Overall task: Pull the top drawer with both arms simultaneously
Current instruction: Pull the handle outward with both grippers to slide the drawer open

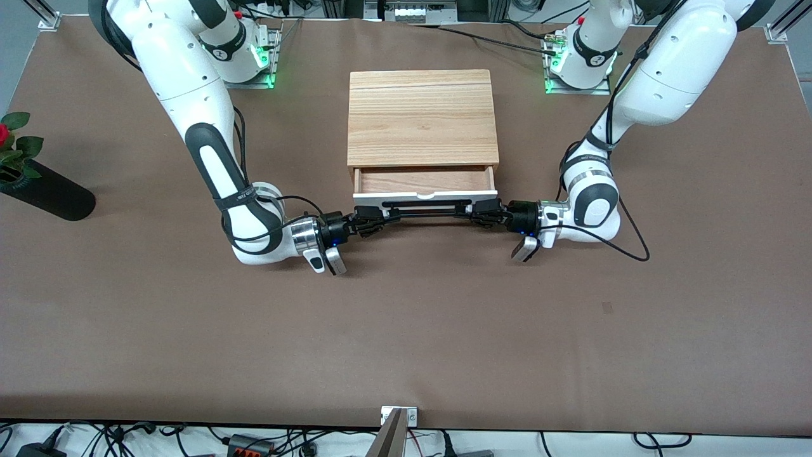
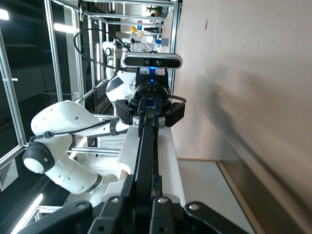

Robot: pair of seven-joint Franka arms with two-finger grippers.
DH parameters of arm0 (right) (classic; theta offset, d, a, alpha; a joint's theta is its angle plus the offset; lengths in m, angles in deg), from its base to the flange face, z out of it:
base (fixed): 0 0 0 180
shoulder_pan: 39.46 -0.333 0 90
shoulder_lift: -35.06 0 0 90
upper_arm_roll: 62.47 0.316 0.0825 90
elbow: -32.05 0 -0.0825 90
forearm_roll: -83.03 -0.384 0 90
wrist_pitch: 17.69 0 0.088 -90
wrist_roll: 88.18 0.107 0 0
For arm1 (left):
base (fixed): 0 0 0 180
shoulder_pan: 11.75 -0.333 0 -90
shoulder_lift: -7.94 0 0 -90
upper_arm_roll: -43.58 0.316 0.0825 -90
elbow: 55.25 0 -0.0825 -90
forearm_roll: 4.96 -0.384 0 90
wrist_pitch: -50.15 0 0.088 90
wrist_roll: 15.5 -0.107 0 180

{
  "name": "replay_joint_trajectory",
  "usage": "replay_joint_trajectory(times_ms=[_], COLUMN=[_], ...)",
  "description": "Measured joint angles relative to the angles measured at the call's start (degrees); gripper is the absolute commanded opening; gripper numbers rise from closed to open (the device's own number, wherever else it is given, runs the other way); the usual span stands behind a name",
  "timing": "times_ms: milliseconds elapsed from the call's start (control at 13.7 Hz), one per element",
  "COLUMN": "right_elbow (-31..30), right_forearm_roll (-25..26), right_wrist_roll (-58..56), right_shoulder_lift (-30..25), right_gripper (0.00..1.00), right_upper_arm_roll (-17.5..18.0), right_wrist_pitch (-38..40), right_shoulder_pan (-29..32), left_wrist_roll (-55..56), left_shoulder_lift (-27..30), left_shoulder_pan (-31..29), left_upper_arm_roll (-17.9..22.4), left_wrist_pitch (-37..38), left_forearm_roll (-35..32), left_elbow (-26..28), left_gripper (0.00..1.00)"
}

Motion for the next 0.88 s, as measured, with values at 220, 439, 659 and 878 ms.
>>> replay_joint_trajectory(times_ms=[220,439,659,878], right_elbow=[0.02,0.02,0.03,0.02], right_forearm_roll=[-2.08,-3.49,-6.20,-7.41], right_wrist_roll=[-0.71,-1.31,-2.31,-2.80], right_shoulder_lift=[0.09,0.20,0.21,0.21], right_gripper=[0.02,0.02,0.02,0.72], right_upper_arm_roll=[-0.01,0.01,0.03,0.02], right_wrist_pitch=[-1.09,-1.83,-3.72,-4.53], right_shoulder_pan=[-0.04,-0.10,-0.59,-0.85], left_wrist_roll=[0.71,1.06,1.05,1.05], left_shoulder_lift=[-0.82,-1.23,-1.30,-1.31], left_shoulder_pan=[-0.01,-0.01,-0.02,-0.02], left_upper_arm_roll=[0.18,0.31,0.28,0.27], left_wrist_pitch=[0.00,-0.02,0.03,0.06], left_forearm_roll=[0.00,0.00,0.12,0.12], left_elbow=[-1.58,-2.40,-3.60,-3.74], left_gripper=[0.00,0.86,1.00,1.00])
